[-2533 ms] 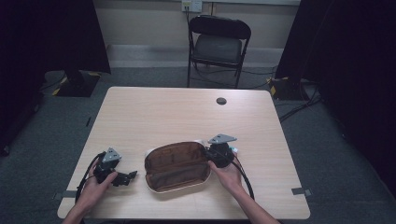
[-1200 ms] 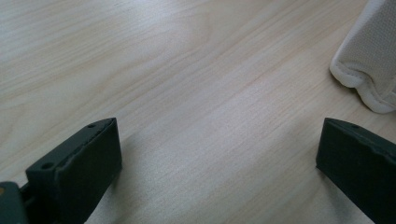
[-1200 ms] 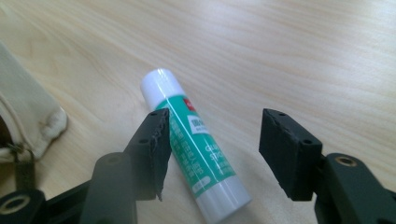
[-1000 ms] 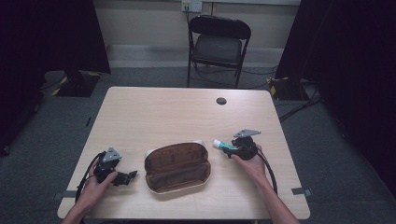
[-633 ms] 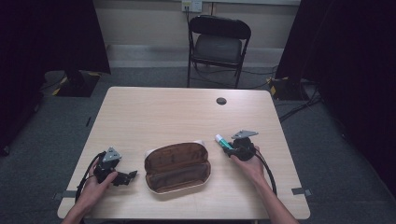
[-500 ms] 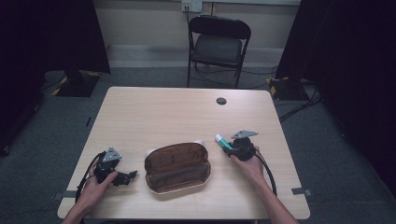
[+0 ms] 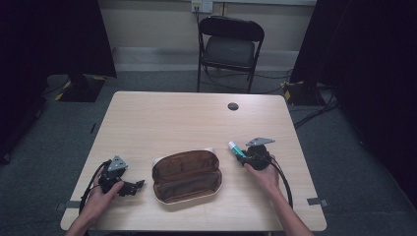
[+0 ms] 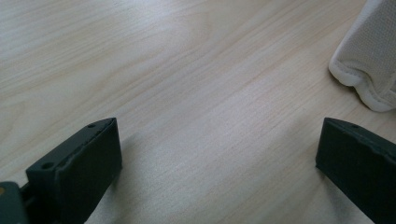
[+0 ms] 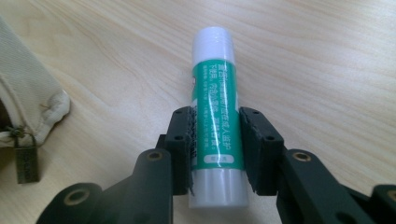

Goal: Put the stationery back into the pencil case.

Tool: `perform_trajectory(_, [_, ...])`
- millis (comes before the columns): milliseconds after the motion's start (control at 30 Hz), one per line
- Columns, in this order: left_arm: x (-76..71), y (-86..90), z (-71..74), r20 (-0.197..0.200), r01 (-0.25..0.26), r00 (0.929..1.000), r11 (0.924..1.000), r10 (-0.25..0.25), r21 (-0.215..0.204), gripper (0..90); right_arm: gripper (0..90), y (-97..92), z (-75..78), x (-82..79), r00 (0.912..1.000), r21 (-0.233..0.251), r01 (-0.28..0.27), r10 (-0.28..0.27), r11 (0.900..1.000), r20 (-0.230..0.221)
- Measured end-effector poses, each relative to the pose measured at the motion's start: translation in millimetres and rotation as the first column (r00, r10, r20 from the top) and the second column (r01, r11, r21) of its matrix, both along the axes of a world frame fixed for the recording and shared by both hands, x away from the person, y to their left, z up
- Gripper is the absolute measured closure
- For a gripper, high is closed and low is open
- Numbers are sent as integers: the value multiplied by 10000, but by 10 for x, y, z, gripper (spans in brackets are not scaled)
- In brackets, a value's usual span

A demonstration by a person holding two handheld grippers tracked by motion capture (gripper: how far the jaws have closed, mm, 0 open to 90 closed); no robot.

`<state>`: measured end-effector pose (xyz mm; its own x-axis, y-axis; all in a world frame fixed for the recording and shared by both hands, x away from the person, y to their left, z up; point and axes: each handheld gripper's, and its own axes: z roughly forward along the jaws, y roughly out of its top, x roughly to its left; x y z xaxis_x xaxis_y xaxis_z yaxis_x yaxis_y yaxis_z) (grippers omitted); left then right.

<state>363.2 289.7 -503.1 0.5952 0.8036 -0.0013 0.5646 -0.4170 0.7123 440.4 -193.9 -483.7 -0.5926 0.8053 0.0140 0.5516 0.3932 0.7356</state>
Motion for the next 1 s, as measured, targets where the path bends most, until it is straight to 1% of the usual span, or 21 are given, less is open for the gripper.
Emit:
perform_trajectory(300, [2, 1, 0, 5, 11, 10000, 10000, -11, 2, 0, 663, -101, 137, -102, 9998, 479, 153, -160, 9987, 148])
perform_trajectory(367, [1, -1, -1, -11, -17, 10000, 10000, 17, -29, 0, 663, -135, 183, -117, 9996, 683, 177, -192, 9975, 227])
perform_trajectory(400, [0, -2, -1, -13, -21, 10000, 10000, 21, -24, 0, 662, -159, 239, -136, 9993, 891, 245, -270, 9957, 267])
perform_trajectory(433, [1, -2, -1, 3, -15, 10000, 10000, 15, -28, 0, 662, -159, 239, -136, 9993, 891, 245, -270, 9957, 267])
perform_trajectory(467, [1, -1, -1, -8, -18, 10000, 10000, 18, -30, 0, 663, -168, 269, -146, 9992, 983, 234, -266, 9949, 305])
perform_trajectory(500, [1, -2, -1, 7, -15, 10000, 10000, 15, -25, 0, 662, -178, 334, -173, 9988, 1122, 210, -257, 9935, 407])
perform_trajectory(533, [1, -2, -1, 7, -15, 10000, 10000, 15, -25, 0, 662, -178, 334, -173, 9988, 1122, 210, -257, 9935, 407])
perform_trajectory(567, [0, -1, -1, -15, -17, 10000, 10000, 17, -28, 0, 662, -178, 366, -186, 9987, 1214, 199, -254, 9924, 441])
perform_trajectory(667, [1, -1, -1, -17, -13, 10000, 10000, 13, -25, 0, 662, -168, 461, -227, 9979, 1436, 74, -165, 9896, 624])
perform_trajectory(733, [1, -1, -2, -16, -14, 10000, 10000, 14, -34, 0, 662, -136, 552, -271, 9971, 1551, -106, -12, 9878, 757])
perform_trajectory(767, [1, -1, -2, -16, -14, 10000, 10000, 14, -34, 0, 662, -136, 552, -271, 9971, 1551, -106, -12, 9878, 757])
perform_trajectory(800, [1, -1, -1, 4, -6, 10000, 10000, 6, -28, 0, 662, -98, 609, -303, 9966, 1689, -289, 153, 9852, 815])
perform_trajectory(867, [0, -1, -1, -18, -18, 10000, 10000, 18, -24, 0, 662, -41, 675, -339, 9950, 1672, -492, 338, 9847, 941])
perform_trajectory(900, [0, -1, -1, -18, -18, 10000, 10000, 18, -24, 0, 662, -41, 675, -339, 9950, 1672, -492, 338, 9847, 941])
perform_trajectory(933, [0, -1, -1, -14, -16, 10000, 10000, 16, -27, 0, 662, 9, 733, -368, 9929, 1756, -689, 503, 9821, 1082])
perform_trajectory(967, [0, -1, -1, -14, -16, 10000, 10000, 16, -27, 0, 662, 9, 733, -368, 9929, 1756, -689, 503, 9821, 1082])
perform_trajectory(1000, [1, -1, -1, 4, -13, 10000, 10000, 13, -33, 0, 662, 32, 755, -383, 9917, 1713, -804, 615, 9819, 1130])
